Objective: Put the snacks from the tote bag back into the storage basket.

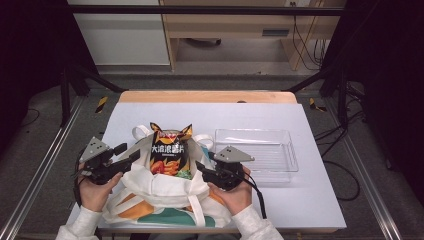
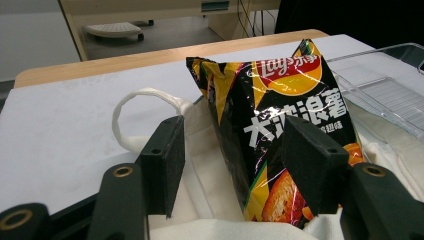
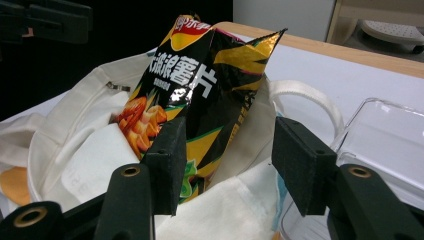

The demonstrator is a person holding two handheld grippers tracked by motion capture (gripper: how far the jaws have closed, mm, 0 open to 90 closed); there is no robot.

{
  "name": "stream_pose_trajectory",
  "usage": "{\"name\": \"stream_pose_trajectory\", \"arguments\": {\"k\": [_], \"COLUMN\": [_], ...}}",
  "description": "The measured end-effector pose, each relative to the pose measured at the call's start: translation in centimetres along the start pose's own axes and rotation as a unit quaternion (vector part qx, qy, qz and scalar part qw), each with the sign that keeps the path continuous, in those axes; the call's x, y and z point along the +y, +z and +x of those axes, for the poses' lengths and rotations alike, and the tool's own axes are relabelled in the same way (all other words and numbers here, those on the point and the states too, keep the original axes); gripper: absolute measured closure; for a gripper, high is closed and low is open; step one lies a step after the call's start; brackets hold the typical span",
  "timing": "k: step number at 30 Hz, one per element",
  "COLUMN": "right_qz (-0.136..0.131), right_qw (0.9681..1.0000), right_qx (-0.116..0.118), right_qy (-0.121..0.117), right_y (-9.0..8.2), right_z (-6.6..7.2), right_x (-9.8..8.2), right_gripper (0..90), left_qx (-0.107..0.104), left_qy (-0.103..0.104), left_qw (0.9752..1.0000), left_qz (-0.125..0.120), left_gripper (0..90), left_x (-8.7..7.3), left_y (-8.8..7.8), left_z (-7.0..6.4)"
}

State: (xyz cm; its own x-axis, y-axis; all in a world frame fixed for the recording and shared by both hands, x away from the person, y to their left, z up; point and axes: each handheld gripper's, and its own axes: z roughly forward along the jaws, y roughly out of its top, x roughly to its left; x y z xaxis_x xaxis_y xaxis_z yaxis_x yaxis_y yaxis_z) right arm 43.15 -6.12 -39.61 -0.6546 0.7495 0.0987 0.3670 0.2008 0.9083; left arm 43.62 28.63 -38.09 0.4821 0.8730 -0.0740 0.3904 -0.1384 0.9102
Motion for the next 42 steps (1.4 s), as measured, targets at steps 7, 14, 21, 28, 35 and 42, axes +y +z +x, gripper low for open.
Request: {"name": "stream_pose_trajectory", "arguments": {"k": [7,14,21,28,35,42], "right_qz": [-0.004,-0.017,-0.032,-0.03,-0.022,-0.011], "right_qw": [1.0,0.9997,0.999,0.9987,0.9989,0.9985], "right_qx": [-0.003,-0.006,-0.014,-0.016,-0.009,0.002], "right_qy": [0.005,0.016,0.026,0.039,0.041,0.053], "right_y": [0.4,1.1,1.9,3.2,4.5,6.6], "right_z": [-0.3,-0.5,-0.9,-0.8,-0.5,0.1], "right_x": [0.9,2.2,3.4,3.7,3.6,3.5], "right_gripper": [48.5,47.8,47.5,48.3,52.2,53.9], "left_qx": [0.015,0.013,0.009,0.004,0.005,0.004], "left_qy": [-0.003,-0.006,-0.016,-0.024,-0.021,-0.009], "left_qw": [0.9999,0.9999,0.9998,0.9997,0.9996,0.9989], "left_qz": [-0.004,-0.007,-0.008,0.0,0.018,0.045], "left_gripper": [39.3,35.5,34.4,36.7,46.6,51.9], "left_x": [0.9,2.4,3.3,3.7,3.0,2.0], "left_y": [0.0,1.0,2.5,4.0,4.6,5.7], "left_z": [0.3,0.4,0.4,0.5,0.5,0.2]}}
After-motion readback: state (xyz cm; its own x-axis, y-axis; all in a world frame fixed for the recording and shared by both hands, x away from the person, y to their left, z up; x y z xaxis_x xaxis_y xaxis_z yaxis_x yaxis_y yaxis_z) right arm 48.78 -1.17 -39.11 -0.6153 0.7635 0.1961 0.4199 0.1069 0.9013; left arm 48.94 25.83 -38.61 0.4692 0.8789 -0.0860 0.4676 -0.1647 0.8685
